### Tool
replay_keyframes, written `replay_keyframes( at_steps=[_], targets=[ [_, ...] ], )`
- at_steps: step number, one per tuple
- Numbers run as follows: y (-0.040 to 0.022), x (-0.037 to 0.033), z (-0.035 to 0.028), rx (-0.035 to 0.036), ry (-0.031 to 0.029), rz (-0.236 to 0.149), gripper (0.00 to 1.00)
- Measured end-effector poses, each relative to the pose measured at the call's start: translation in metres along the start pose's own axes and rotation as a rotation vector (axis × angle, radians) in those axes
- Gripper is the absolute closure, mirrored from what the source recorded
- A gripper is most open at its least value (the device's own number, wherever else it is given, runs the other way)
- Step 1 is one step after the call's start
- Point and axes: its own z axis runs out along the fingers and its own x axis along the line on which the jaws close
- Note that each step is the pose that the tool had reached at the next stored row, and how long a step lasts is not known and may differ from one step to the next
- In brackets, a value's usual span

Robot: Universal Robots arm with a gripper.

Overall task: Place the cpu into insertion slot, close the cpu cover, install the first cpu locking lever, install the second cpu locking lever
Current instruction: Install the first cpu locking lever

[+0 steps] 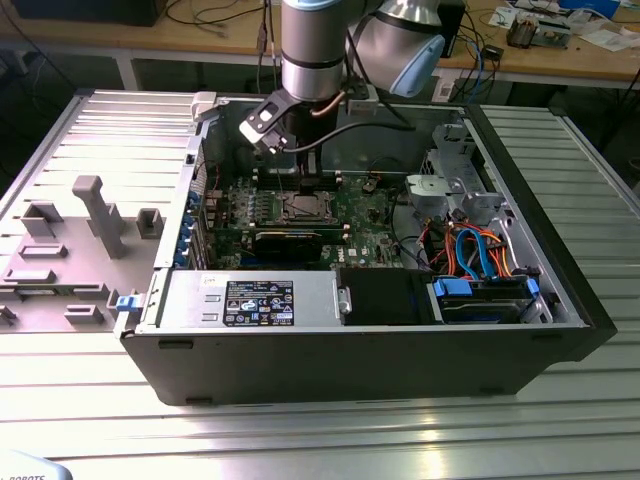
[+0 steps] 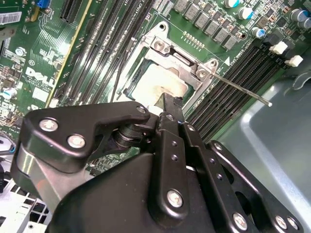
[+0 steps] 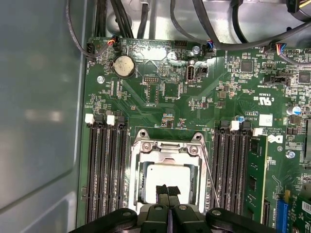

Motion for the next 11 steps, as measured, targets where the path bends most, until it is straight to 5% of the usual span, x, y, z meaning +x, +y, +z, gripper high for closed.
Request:
replay_keyframes(
  at_steps=[5, 11],
  targets=[
    [0.0000, 0.0000, -0.0048, 0.0000, -0.0001, 0.000, 0.89],
    [0.0002, 0.0002, -0.0189, -0.0001, -0.0001, 0.008, 0.89]
  ],
)
